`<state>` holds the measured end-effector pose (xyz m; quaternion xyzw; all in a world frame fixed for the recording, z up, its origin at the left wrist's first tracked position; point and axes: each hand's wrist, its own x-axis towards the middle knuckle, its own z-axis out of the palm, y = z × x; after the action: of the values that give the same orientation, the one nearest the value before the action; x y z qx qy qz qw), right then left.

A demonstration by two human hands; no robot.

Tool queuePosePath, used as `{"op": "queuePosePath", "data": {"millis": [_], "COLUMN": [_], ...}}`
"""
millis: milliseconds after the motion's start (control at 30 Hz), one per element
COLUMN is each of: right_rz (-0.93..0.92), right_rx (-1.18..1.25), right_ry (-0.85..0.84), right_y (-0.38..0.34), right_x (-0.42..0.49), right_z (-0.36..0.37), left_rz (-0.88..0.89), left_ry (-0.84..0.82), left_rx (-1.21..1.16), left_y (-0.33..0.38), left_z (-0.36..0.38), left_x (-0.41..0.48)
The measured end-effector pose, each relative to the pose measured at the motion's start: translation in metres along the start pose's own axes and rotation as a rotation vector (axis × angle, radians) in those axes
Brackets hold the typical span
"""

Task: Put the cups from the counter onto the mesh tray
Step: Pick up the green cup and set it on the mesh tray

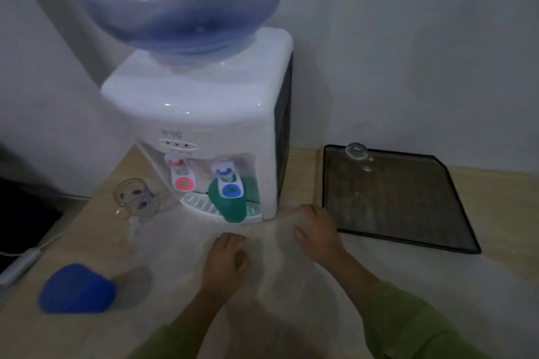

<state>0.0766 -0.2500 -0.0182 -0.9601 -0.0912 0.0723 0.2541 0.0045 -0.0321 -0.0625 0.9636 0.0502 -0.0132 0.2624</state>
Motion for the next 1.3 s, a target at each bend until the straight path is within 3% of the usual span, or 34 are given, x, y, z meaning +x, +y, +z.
{"op": "queuePosePath", "data": {"millis": [200, 433, 800, 1300], "right_rz": [-0.001, 0.133, 0.245, 0.174], "right_rx": [0.33, 0.677, 0.782, 0.668], "right_ry": [-0.031, 0.07, 0.222, 0.05], "right_y": [-0.072, -0.124, -0.144, -0.101], "right_x": [-0.006, 0.012, 0.03, -0.035], "right_z": [0.035, 0.055, 0.071, 0.048], "left_rz": [-0.167, -0.134, -0.148, -0.174], "left_ry": [-0.027, -0.216, -0.246, -0.233], "left_rx": [0.1, 0.238, 0.241, 0.29], "left_y": [-0.061, -0.086, -0.085, -0.07], "left_z": [-0.043, -0.046, -0.046, -0.045], "left_x": [-0.002, 0.009, 0.011, 0.005]}}
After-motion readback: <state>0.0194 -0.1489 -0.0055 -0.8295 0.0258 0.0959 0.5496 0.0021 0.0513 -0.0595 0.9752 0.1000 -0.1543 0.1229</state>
